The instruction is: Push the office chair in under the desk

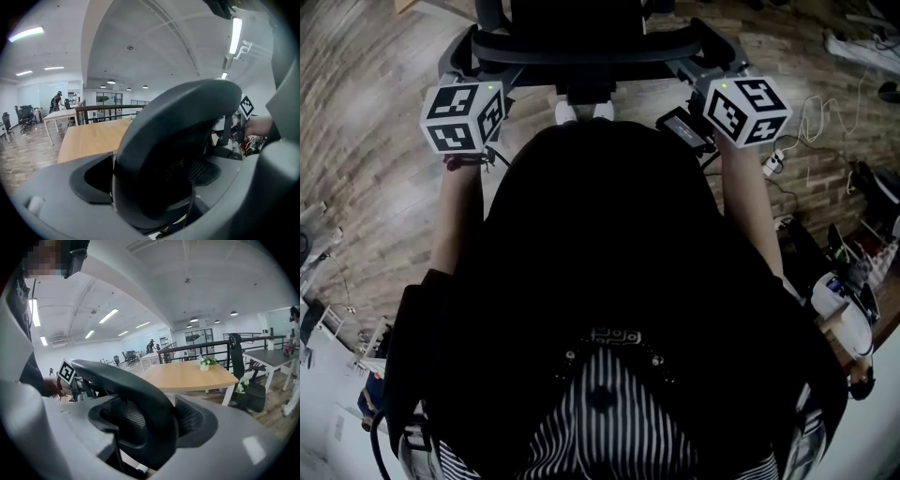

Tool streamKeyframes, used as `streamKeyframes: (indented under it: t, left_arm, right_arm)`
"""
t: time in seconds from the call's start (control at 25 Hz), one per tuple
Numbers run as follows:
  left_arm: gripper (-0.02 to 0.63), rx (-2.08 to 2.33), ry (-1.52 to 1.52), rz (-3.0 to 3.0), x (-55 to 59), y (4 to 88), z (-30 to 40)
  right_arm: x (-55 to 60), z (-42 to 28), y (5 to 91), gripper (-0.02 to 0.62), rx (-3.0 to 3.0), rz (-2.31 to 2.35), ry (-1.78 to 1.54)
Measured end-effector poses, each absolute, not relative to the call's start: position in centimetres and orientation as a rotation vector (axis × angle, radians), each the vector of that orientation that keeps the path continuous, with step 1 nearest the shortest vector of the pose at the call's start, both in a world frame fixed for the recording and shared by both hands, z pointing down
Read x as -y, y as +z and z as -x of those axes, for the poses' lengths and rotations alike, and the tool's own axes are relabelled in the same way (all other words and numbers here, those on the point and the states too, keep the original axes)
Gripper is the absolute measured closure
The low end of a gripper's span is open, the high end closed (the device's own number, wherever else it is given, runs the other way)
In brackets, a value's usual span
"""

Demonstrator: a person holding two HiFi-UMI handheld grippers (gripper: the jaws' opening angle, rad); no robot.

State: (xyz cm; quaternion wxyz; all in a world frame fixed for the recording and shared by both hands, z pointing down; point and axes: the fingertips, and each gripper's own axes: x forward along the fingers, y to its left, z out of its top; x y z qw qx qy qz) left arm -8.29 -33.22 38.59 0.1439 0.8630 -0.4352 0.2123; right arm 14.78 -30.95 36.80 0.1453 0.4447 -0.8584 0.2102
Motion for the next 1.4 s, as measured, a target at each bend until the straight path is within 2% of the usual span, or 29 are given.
streamKeyframes:
  t: [0.4,0.76,1.4]
  left_arm:
    - [0.137,1.316,0.641,-2.434,33.8,38.9,8.6]
    - [0.144,1.373,0.646,-2.377,33.6,39.2,6.9]
    - [0.143,1.460,0.585,-2.386,36.2,39.1,7.6]
  right_arm:
    - [32.8,-14.8,37.2,0.314,2.487,-1.186,0.533]
    - [34.0,-16.6,37.3,0.322,2.539,-1.151,0.490]
    - [36.7,-15.9,37.2,0.330,2.544,-1.106,0.461]
